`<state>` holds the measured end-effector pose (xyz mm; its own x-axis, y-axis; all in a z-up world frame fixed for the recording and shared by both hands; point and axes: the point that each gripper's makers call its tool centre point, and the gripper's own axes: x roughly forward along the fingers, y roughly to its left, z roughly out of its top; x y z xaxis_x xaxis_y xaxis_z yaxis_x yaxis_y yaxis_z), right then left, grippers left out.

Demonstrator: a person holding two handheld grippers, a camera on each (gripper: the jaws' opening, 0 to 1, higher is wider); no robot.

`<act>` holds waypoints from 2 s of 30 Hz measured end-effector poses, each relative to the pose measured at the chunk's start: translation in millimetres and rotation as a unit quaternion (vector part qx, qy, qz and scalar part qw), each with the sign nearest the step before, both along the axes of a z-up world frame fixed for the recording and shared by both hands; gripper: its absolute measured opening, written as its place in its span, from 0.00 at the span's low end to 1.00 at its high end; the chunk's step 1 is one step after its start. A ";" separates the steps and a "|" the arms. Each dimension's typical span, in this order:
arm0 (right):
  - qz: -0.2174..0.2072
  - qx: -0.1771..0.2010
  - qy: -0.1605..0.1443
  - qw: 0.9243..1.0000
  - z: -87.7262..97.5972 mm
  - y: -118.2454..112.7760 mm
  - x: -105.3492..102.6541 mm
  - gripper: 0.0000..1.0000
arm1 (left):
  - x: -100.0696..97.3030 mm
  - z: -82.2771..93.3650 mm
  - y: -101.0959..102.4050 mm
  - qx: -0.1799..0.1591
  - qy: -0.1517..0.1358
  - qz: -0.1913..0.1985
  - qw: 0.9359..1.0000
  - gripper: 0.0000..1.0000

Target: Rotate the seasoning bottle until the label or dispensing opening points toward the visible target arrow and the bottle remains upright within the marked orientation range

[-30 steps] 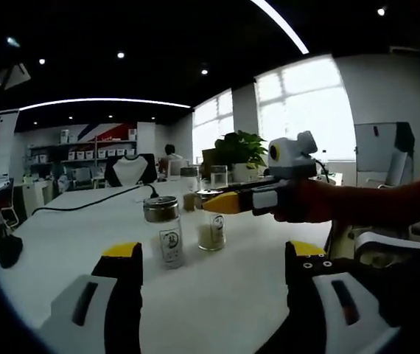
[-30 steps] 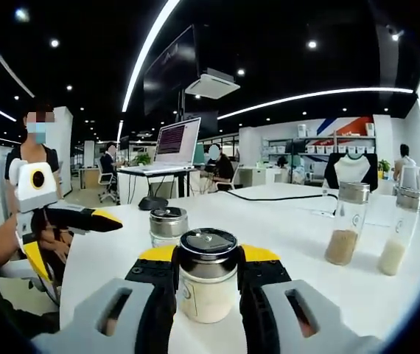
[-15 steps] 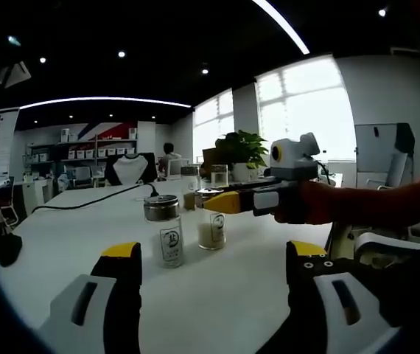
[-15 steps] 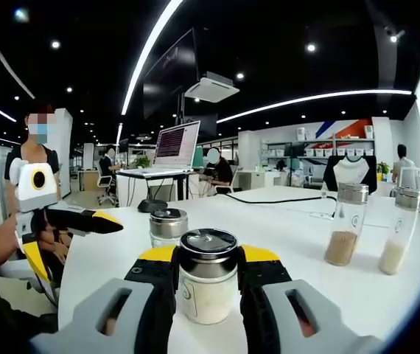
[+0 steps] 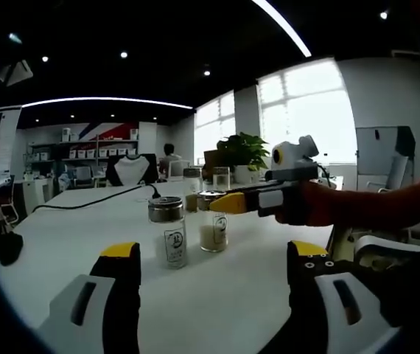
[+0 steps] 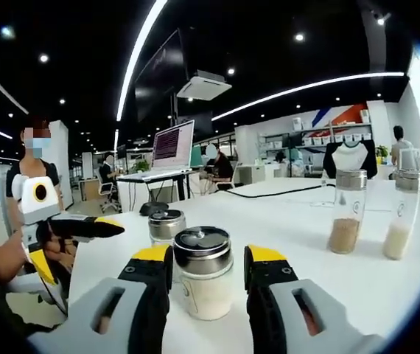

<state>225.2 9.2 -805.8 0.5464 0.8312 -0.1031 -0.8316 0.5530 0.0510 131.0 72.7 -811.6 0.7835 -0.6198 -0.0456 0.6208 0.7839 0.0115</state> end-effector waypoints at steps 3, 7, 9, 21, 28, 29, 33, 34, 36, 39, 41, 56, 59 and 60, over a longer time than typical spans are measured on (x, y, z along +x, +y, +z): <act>0.002 0.002 0.001 1.000 0.1 0.3 -0.6 0.36 | -0.6 0.9 -0.6 0.000 -0.001 -0.001 1.000 0.86; -0.008 0.007 0.017 1.000 -0.8 -0.2 1.0 0.30 | -1.2 1.2 -1.5 0.004 -0.002 -0.001 1.000 0.86; -0.009 0.005 0.016 1.000 -0.6 -0.1 0.6 0.30 | -1.0 1.8 -0.9 0.003 -0.002 0.000 1.000 0.86; -0.042 0.009 0.014 0.999 -0.6 -1.8 -1.7 0.30 | -1.6 1.1 0.2 0.006 -0.001 0.002 1.000 0.85; -0.038 0.010 0.022 0.999 -0.7 -1.3 -3.6 0.31 | -1.0 2.1 2.0 0.007 -0.003 0.006 1.000 0.85; -0.028 0.025 0.035 0.999 0.6 0.4 -5.9 0.31 | -1.3 2.8 1.6 0.005 -0.004 0.005 1.000 0.85; -0.029 0.044 0.023 0.998 10.3 -3.1 -5.9 0.32 | -1.6 2.8 1.0 0.006 -0.004 0.003 1.000 0.86; -0.030 0.041 0.018 0.999 11.7 -3.3 -5.9 0.33 | -1.5 2.3 0.7 0.006 -0.003 0.003 1.000 0.86; -0.028 0.036 0.015 0.999 12.7 -2.6 -6.8 0.34 | -1.3 1.6 0.4 0.005 -0.002 0.002 1.000 0.86; -0.015 -0.008 0.003 1.000 2.5 2.6 -10.6 0.35 | -1.0 -0.6 -1.5 0.008 0.000 0.000 1.000 0.86; -0.022 -0.013 0.002 1.000 -2.2 4.0 -7.8 0.35 | -0.8 -2.3 -2.5 0.009 0.002 -0.001 1.000 0.86; -0.064 0.007 0.020 0.998 -4.4 -1.7 -3.8 0.31 | -0.4 -2.8 -1.3 0.007 0.003 -0.002 1.000 0.86; -0.075 0.008 0.021 0.997 -4.5 -2.1 -3.4 0.31 | -0.5 -3.9 -2.3 0.009 0.005 -0.004 1.000 0.86; -0.077 0.008 0.020 0.997 -4.3 -2.3 -3.2 0.31 | -0.4 -4.1 -2.4 0.010 0.005 -0.005 1.000 0.86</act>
